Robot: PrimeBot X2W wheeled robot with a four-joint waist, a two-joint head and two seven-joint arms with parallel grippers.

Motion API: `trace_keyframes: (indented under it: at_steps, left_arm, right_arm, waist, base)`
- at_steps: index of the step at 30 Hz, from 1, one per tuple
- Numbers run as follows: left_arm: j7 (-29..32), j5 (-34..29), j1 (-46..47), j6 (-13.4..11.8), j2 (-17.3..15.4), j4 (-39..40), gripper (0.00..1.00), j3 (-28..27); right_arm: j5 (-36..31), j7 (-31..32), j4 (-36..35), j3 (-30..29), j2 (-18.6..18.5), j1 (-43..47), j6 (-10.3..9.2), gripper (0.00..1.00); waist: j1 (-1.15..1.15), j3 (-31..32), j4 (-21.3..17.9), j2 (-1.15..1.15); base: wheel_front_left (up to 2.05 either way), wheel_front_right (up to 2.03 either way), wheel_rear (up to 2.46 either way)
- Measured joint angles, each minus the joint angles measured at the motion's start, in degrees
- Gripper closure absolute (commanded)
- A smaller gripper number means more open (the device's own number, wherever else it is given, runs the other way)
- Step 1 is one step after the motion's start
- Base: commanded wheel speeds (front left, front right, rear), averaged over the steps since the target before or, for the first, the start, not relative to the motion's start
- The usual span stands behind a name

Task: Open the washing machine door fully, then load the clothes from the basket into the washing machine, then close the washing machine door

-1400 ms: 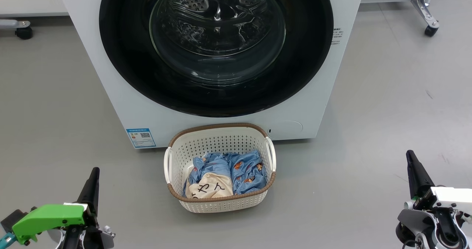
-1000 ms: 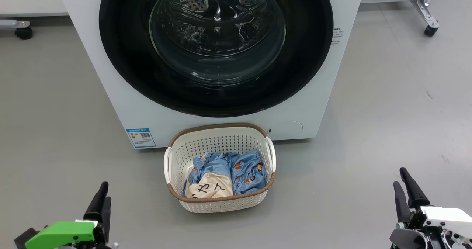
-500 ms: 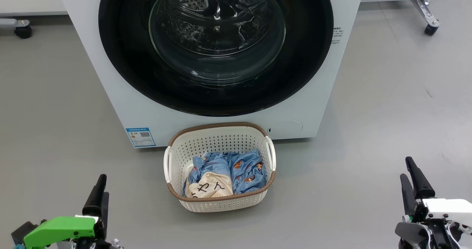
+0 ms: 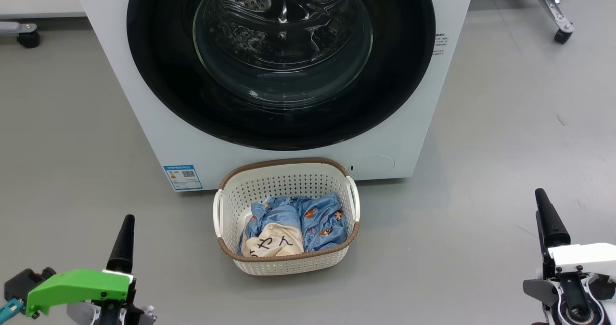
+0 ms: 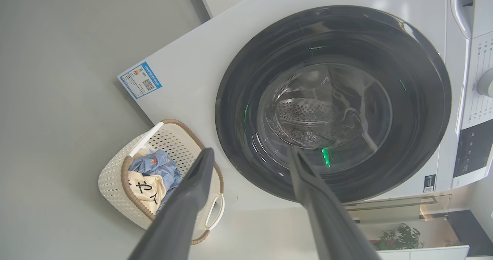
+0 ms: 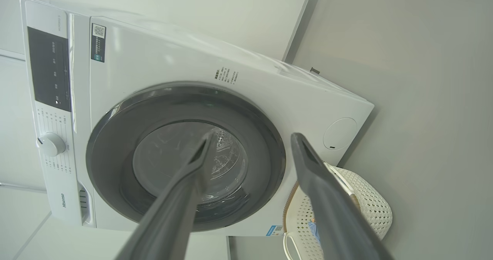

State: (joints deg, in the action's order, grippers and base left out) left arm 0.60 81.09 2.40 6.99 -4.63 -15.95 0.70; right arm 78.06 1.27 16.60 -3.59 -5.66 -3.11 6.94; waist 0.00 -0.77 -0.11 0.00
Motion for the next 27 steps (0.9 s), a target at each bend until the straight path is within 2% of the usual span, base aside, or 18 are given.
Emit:
trace_keyframes:
  at_steps: [14,27]
  left_arm:
    - [-3.28,-10.94,1.41,0.01,-2.94,-0.09,0.0,4.43]
    - [-5.75,-21.27,2.66,0.02,-5.39,-0.59,0.0,6.89]
  right_arm:
    - [-13.25,-3.43,-0.25,4.49,-4.03,-1.54,-0.03,0.0]
    - [-23.7,-5.98,-0.25,8.17,-6.56,-2.7,-1.23,0.0]
  waist:
    - [0.0,-0.02,0.08,0.0]
    - [0.0,0.08,0.25,0.0]
  base:
    - [0.0,0.0,0.0]
    - [0.0,0.0,0.0]
